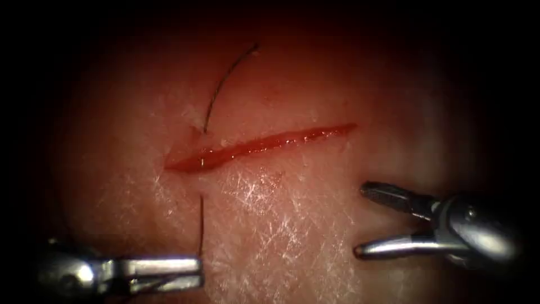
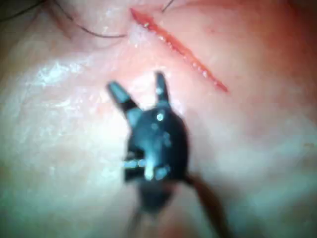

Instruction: Wound Closure

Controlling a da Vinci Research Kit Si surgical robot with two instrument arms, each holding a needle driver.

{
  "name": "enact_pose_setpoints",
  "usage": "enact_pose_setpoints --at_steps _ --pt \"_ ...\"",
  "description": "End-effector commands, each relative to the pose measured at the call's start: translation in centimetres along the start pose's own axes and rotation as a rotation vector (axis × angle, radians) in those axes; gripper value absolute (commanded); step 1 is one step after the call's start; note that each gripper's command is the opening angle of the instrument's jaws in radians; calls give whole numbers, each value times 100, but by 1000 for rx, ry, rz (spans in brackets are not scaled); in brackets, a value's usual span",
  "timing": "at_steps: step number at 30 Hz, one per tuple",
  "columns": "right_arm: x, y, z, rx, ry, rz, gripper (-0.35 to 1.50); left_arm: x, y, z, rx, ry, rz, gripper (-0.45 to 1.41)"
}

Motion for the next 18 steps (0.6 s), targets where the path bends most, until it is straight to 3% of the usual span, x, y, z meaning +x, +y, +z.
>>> enact_pose_setpoints --at_steps 1,5,11,14,18 --pt "-6 -1 15 7 -18 -56 98 -12 -3 7 2 -1 -8 -45" --pt "2 -3 47 4 -51 -234 95 -34 -26 7 4 0 -22 -45" --pt "18 -8 96 -21 -65 -270 100 -59 -45 8 2 6 -47 -45" --pt "22 -19 125 -6 -73 -80 105 -65 -47 6 -1 7 -43 -45" --pt "28 -29 141 52 -68 56 101 -63 -46 6 -6 10 -44 -45"
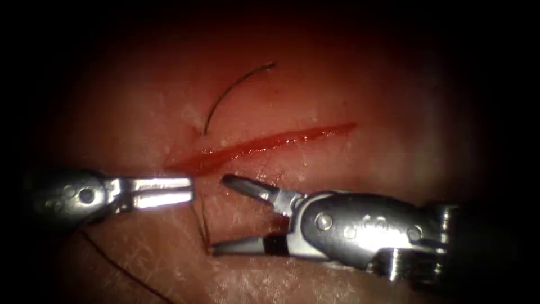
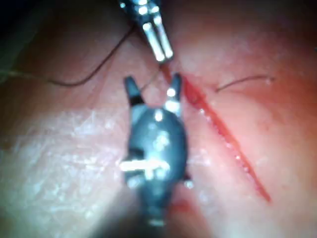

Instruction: Wound Closure

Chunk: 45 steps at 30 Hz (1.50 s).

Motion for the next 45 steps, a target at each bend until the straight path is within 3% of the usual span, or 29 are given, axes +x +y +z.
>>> enact_pose_setpoints --at_steps 1,3,5,11,12,13,14,15,27,28,29,30,31,39,45 --pt "1 -11 16 30 5 51 98 -4 2 7 -7 4 -1 -45" --pt "5 -16 22 78 5 159 79 -2 4 8 -9 5 -1 -45" --pt "7 -14 27 90 -1 230 74 -1 5 8 -11 6 -1 -45" --pt "6 5 44 -1 -73 284 68 12 9 4 -14 8 -10 -45" --pt "6 5 45 -2 -76 284 59 13 10 4 -17 10 -10 -45" --pt "5 4 47 4 -77 283 14 13 10 5 -16 9 -10 -45" --pt "5 3 48 21 -78 284 -18 13 10 6 -18 11 -10 -45" --pt "6 2 48 43 -79 285 -35 12 11 6 -18 10 -9 -45" --pt "2 14 40 13 -84 288 -35 17 4 1 -16 23 -27 -45" --pt "1 18 39 6 -83 288 -35 18 2 1 -15 21 -59 -11" --pt "0 22 37 1 -86 289 -35 21 0 0 -9 17 -115 39" --pt "-3 31 35 -7 -98 290 -35 26 -4 -2 9 9 -151 101" --pt "-5 35 34 -12 -107 290 -35 30 -5 -4 22 4 -155 120" --pt "-32 57 41 -39 -164 272 -35 73 3 -25 55 -2 -167 125" --pt "-52 64 49 -23 -170 257 -35 101 7 -22 107 32 -106 123"
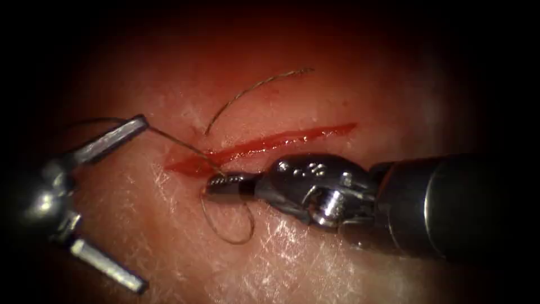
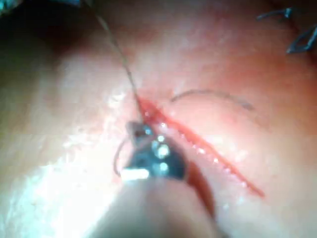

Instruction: Wound Closure

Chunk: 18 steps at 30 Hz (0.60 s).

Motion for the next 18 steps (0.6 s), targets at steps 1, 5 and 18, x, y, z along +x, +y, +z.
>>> enact_pose_setpoints --at_steps 1,5,18 --pt "-7 2 9 3 0 0 -35 -5 2 7 8 -3 3 120" --pt "-5 3 0 14 4 2 -35 -17 -2 6 35 -18 7 110" --pt "21 -2 -32 -17 78 32 -35 -56 -4 8 -11 -44 -32 79"
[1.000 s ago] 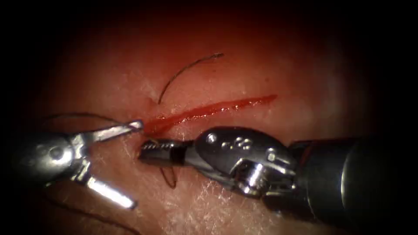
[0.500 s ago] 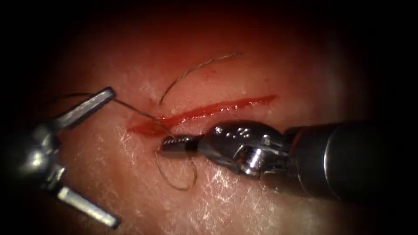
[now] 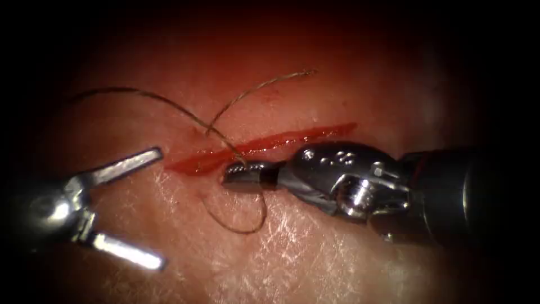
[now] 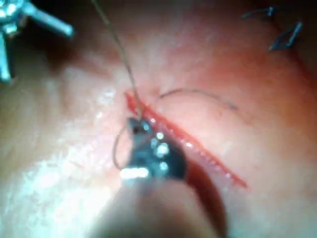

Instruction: Wound Closure

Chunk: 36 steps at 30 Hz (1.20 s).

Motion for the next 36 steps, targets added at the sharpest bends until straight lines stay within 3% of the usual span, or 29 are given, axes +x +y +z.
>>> enact_pose_setpoints --at_steps 1,6,8,13,26,33,36 --pt "-1 -4 6 5 6 3 -35 -8 -2 5 -2 0 -12 78" --pt "-2 -12 3 7 6 2 -35 -17 -28 -2 43 -7 -75 86" --pt "-3 -14 2 12 5 1 -35 -21 -41 -3 69 12 -117 94" --pt "-8 -11 0 14 7 -3 -35 -20 -56 -1 111 79 -145 94" --pt "-21 -5 -2 23 13 -16 -35 21 -59 0 120 288 -149 91" --pt "-31 -3 3 32 13 -26 -35 57 -44 -3 137 331 -103 86" --pt "-31 -3 3 33 13 -26 -35 66 -41 -6 147 334 -63 73"
